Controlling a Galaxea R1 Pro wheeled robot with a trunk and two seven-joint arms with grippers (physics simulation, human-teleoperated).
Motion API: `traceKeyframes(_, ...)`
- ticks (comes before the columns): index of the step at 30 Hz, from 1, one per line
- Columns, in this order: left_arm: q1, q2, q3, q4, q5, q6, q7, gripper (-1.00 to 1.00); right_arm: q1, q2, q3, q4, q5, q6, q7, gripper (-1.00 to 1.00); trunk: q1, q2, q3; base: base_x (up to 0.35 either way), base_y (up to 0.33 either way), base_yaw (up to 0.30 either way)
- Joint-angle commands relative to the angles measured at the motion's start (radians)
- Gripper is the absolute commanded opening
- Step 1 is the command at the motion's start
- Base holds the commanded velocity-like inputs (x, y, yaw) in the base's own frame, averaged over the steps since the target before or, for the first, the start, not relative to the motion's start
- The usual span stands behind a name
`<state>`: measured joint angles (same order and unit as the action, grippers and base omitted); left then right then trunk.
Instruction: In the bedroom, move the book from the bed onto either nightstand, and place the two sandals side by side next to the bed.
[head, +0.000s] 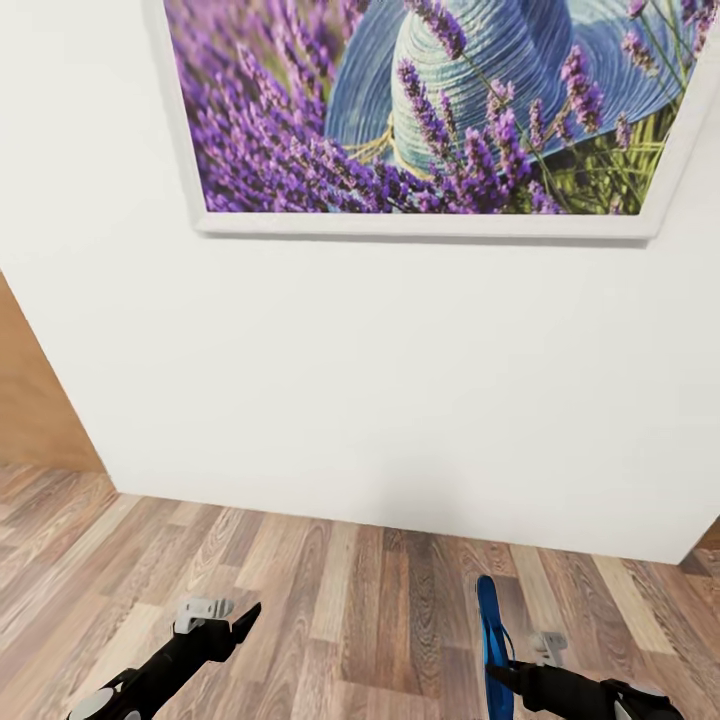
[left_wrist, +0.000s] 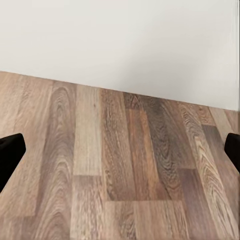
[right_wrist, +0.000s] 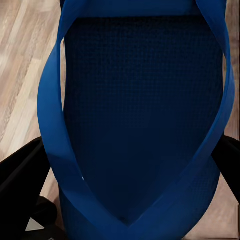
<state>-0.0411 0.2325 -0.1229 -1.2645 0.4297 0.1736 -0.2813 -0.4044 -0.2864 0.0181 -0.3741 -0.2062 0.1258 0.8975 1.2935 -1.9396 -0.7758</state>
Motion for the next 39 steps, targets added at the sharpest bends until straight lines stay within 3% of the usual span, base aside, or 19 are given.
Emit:
traceKeyframes(1, 0.000, 0.001, 0.000, -0.001, 0.011, 0.007, -0.001, 1.00, -0.001, 0.000, 0.002, 0.000, -0.010, 0.011, 0.002, -1.00, 0.000, 0.000, 0.000, 0.000, 0.000, -0.236)
traceKeyframes(26, 0.000, -0.001, -0.002, 0.000, 0.012, 0.007, -0.001, 1.00, -0.001, 0.000, 0.002, 0.000, -0.010, 0.011, 0.000, -1.00, 0.000, 0.000, 0.020, 0.000, 0.000, -0.247)
traceKeyframes(33, 0.000, -0.001, -0.056, 0.000, 0.012, 0.007, 0.000, 1.00, -0.001, 0.000, 0.002, 0.000, -0.010, 0.011, -0.002, -1.00, 0.000, 0.000, 0.026, 0.000, 0.000, -0.256)
traceKeyframes(39, 0.000, -0.001, -0.062, 0.002, 0.012, 0.007, 0.001, 1.00, -0.001, 0.000, 0.002, 0.000, -0.010, 0.011, -0.002, -1.00, 0.000, 0.000, 0.030, 0.000, 0.000, -0.258)
